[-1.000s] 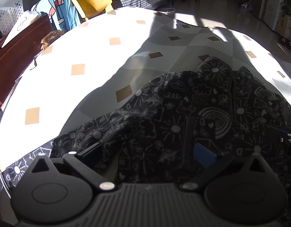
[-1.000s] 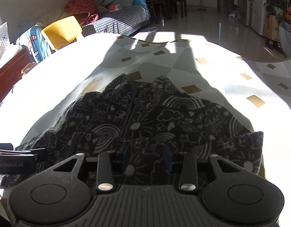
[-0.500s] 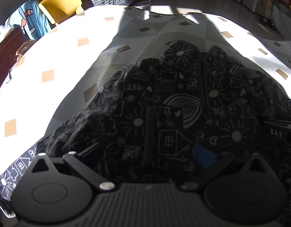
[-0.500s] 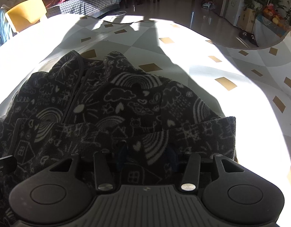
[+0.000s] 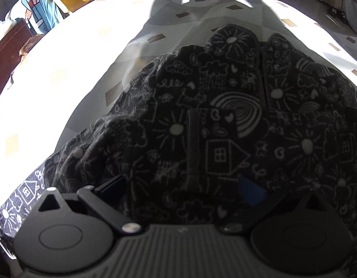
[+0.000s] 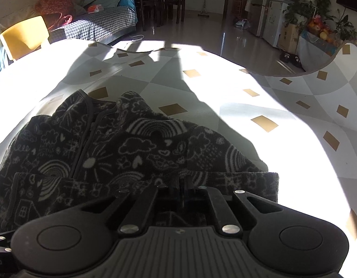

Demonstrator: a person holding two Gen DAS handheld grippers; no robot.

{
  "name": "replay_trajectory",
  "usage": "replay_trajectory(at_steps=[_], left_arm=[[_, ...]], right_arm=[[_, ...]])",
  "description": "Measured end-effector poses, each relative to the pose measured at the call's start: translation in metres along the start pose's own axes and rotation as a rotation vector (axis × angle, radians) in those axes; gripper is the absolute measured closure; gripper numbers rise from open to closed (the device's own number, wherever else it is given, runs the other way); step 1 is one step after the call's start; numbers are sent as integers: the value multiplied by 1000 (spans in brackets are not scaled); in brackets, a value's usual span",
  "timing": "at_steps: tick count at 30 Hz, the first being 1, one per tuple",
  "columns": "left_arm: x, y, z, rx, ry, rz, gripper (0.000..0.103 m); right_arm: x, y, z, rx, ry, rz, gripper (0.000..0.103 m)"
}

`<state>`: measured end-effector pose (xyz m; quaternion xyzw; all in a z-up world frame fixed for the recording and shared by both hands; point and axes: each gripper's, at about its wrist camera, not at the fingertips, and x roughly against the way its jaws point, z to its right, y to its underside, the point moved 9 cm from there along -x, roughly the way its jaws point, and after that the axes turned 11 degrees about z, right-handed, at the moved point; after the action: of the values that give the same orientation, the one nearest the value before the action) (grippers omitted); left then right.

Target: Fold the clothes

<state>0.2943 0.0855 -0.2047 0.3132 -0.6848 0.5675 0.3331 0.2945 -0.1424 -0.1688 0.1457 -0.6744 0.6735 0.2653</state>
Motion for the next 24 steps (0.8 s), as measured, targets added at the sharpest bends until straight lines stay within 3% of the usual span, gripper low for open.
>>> replay_trajectory(at_steps=[3,6,9,13,24], left_arm=[[-2,3,-4,18,-3,-20,0],[-4,6,-8,32,-13,-41,0],[-3,5,-15,45,-38,-34,0],[-3,4,-25,67,-50,-30,0],[-3,10,-52,110,-81,-46,0]], right_arm=[[2,-13,3,-24,18,53,98],[-7,-5,5,-32,47,-28,97],[-6,-6,8,-29,85,-21,82],[3,-10,-7,-5,21,3,77],[8,11,-57,104,-125,-86,73]])
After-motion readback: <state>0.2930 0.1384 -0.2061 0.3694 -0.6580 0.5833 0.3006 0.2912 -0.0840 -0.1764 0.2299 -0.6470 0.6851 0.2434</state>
